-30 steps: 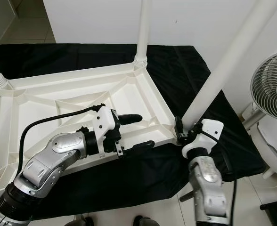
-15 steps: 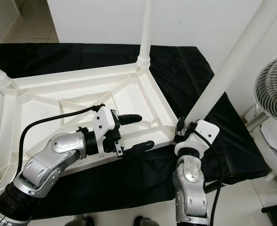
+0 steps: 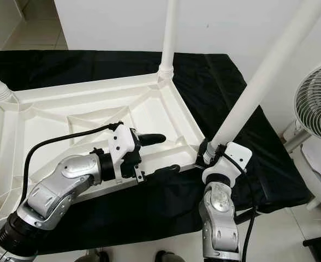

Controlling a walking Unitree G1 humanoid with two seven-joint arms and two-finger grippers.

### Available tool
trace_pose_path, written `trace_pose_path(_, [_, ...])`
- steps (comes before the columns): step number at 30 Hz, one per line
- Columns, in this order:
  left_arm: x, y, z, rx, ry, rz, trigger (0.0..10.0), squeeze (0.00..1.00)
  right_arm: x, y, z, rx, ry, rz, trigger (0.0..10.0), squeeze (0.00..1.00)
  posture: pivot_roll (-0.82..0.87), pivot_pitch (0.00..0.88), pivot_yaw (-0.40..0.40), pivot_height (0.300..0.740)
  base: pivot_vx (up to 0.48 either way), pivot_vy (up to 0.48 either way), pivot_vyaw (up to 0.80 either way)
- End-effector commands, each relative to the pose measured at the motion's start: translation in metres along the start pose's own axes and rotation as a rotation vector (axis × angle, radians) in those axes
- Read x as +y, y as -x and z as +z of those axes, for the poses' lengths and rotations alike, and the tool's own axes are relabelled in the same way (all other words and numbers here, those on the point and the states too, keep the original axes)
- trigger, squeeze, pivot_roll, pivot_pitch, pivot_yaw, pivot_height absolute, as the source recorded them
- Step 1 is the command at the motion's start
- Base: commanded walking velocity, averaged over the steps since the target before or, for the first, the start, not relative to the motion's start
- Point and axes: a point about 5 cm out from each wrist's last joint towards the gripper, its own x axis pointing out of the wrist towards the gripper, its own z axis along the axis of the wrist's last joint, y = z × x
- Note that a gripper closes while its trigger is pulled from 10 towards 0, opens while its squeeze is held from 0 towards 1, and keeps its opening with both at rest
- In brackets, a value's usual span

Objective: Building children table

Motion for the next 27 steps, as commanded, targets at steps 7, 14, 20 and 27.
trace_pose_path(7, [-0.006,-0.001,-0.001,0.004,-0.005,-0.052,10.0,0.0,-0.006,-0.008,0.002,0.007,-0.004,0.137,10.0,0.33,0.02,0.114,-0.051,0.74,0.0,0.0,0.0])
trace_pose_path(14, [-0.005,-0.001,-0.001,0.003,-0.003,-0.052,10.0,0.0,-0.013,-0.02,0.011,-0.021,-0.008,0.31,10.0,0.0,0.01,0.125,-0.038,0.74,0.0,0.0,0.0])
trace_pose_path(20, [-0.006,-0.003,0.0,0.004,-0.005,-0.065,10.0,0.0,-0.017,-0.029,0.014,-0.031,0.034,0.482,10.0,0.0,0.01,0.128,-0.03,0.74,0.0,0.0,0.0])
trace_pose_path(27, [-0.007,-0.003,0.0,0.005,-0.007,-0.077,10.0,0.0,-0.019,-0.034,0.014,-0.023,0.074,0.587,10.0,0.0,0.01,0.136,-0.019,0.74,0.0,0.0,0.0])
